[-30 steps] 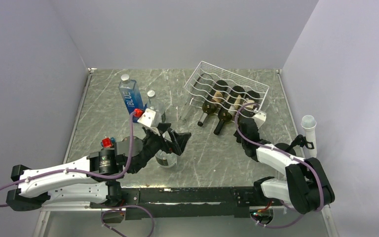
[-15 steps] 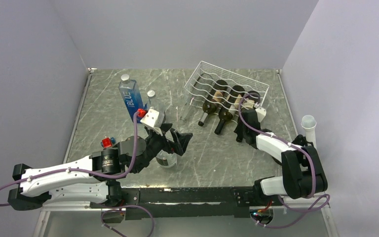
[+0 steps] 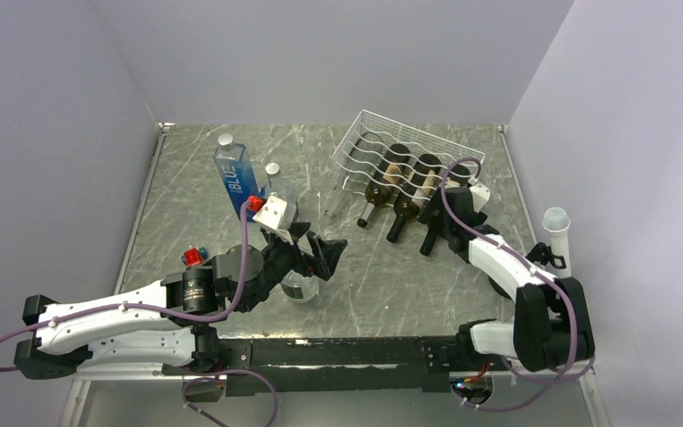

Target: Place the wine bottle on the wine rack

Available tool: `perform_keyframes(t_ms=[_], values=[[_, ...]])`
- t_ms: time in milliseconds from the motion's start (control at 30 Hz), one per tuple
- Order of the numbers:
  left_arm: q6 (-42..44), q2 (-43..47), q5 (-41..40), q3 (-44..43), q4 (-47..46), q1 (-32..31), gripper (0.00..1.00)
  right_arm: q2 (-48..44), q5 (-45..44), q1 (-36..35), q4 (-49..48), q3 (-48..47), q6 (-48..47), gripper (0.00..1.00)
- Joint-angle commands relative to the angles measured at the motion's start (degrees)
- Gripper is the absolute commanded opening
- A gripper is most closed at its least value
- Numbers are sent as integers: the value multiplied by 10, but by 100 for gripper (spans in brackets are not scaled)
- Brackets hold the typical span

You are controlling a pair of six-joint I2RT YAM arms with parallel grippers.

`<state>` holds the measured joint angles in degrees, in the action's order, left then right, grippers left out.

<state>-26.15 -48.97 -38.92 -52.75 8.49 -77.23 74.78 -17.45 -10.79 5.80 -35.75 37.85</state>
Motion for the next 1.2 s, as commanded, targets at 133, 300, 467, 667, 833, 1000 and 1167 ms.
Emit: perform_keyframes(t_ms=[133,300,467,667,833,1000,1167], values=[[31,7,51,-40,3,-1,99,-92,8,3,122,-102,-71,100],[26,18,35,-44,3,-1,99,-148,122,3,146,-113,-98,100],[27,19,38,-56,29,-1,99,-204,259,1,164,-125,-156,100],[14,24,-2,-51,41,-1,99,-261,414,-19,153,-117,-174,99],[-22,40,-50,-55,86,-1,99,-306,466,-39,147,-109,-174,99],[-26,75,-54,-26,91,-1,99,-304,492,-118,159,-127,-210,97],[-88,82,-44,-13,191,-1,99,-287,420,-223,169,-142,-218,97]])
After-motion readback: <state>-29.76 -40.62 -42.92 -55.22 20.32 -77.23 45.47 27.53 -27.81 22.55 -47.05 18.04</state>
